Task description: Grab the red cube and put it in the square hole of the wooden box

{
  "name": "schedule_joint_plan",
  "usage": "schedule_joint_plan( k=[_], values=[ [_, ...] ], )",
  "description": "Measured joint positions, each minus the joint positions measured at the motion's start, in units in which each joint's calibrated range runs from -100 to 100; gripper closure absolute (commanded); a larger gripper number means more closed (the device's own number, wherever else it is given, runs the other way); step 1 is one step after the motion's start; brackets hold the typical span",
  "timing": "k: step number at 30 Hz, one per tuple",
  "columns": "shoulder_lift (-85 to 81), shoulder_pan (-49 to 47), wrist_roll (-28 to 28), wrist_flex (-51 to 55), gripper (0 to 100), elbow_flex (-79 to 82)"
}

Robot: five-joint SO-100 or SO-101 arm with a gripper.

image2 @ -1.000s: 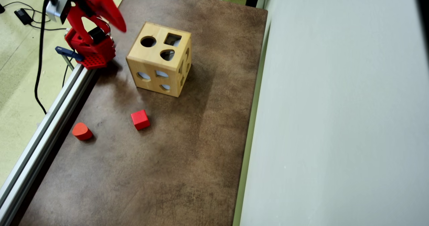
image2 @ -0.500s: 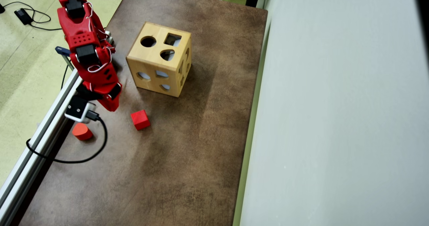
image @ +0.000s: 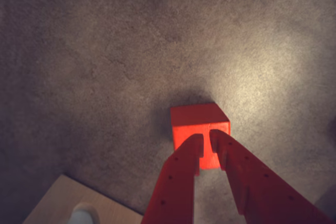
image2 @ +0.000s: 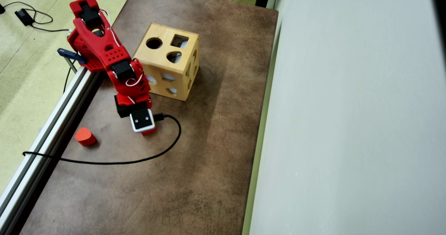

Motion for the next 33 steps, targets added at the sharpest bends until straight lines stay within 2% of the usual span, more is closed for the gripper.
schedule_joint_plan(
  k=[11,20,33],
  values=[
    [2.88,0.00,0.00,0.00,96,0.00],
    [2.88,0.00,0.00,12.35,97,0.00],
    [-1.10,0.14,0.00,13.32,96,-0.18]
  ],
)
